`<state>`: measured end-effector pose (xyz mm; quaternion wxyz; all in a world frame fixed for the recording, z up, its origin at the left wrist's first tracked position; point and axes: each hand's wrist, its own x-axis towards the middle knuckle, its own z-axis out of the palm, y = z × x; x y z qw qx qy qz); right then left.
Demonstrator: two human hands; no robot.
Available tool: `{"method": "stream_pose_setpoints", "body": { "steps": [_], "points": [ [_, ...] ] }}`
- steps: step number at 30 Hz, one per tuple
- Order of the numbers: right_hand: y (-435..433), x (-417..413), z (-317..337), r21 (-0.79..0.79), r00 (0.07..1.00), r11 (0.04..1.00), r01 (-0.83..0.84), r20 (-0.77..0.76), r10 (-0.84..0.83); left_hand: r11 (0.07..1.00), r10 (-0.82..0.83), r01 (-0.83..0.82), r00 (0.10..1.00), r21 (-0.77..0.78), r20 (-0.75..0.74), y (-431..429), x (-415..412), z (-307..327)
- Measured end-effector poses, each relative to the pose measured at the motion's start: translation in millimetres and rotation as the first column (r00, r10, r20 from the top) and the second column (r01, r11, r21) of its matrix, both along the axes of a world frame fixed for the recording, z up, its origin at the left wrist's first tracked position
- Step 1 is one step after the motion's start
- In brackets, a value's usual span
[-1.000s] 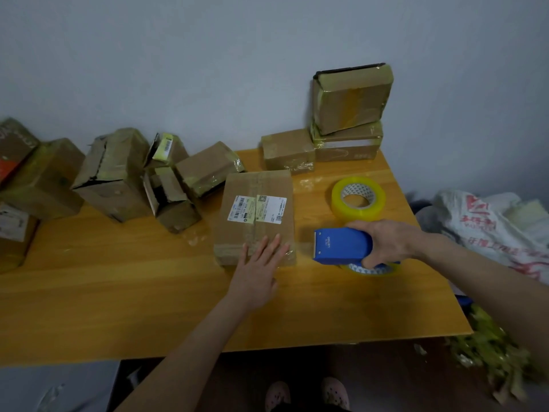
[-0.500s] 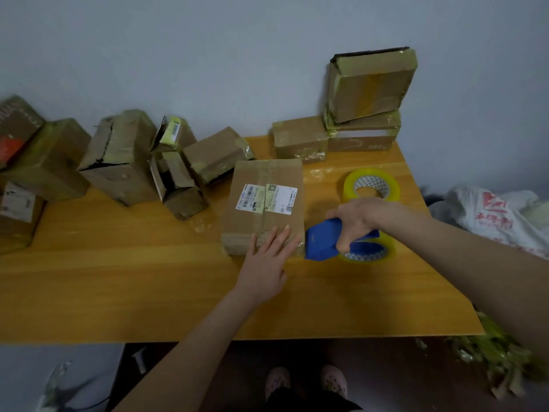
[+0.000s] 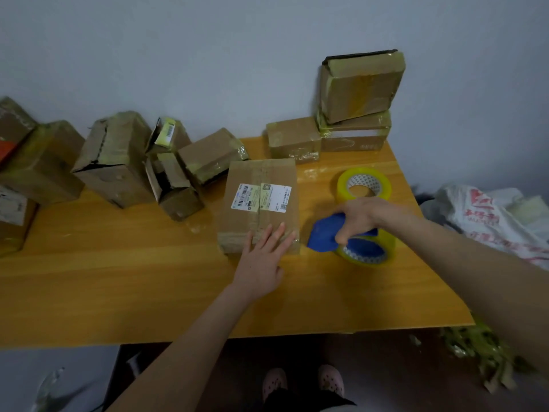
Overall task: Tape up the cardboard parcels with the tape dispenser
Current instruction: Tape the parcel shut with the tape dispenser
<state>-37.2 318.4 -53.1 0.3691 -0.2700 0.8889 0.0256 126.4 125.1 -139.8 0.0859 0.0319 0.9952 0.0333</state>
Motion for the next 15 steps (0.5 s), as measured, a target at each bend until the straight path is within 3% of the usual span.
{"method": "stream_pose_setpoints", "body": {
  "steps": [2, 4, 7, 9, 12, 13, 15],
  "points": [
    [17.1, -9.8, -2.1, -0.231, 0.964, 0.938, 0.259, 0.116, -0.238, 1.0, 0.009, -0.009, 1.0, -0.004, -0.005, 1.8, 0.7, 0.0],
    [26.9, -4.9, -15.7, -0.421, 0.823, 0.708, 0.568, 0.319, -0.47, 1.0, 0.005, -0.005, 1.0, -0.01, -0.002, 1.9, 0.6, 0.0],
    [30.4, 12.9, -50.3, -0.359, 0.447, 0.269, 0.894, 0.652, -0.613, 1.0, -0.002, 0.002, 1.0, -0.009, -0.004, 1.5, -0.2, -0.1],
    [27.9, 25.0, -67.2, -0.23, 0.258, 0.124, 0.965, 0.763, -0.592, 1.0, 0.001, -0.001, 1.0, -0.005, -0.014, 3.0, 0.6, 0.3],
    [23.8, 31.2, -76.9, -0.194, 0.199, 0.073, 0.978, 0.779, -0.595, 0.995, 0.056, -0.051, 0.997, 0.087, -0.061, 3.6, 2.8, 3.3],
    [23.4, 31.1, -77.1, -0.24, 0.249, 0.102, 0.965, 0.733, -0.633, 0.985, 0.099, -0.084, 0.99, 0.151, -0.098, 2.2, 4.3, 5.7],
    [22.8, 29.6, -72.6, -0.384, 0.476, 0.311, 0.869, 0.48, -0.737, 0.914, 0.256, -0.181, 0.951, 0.363, -0.172, -4.6, 10.2, 13.9]
  ]
}}
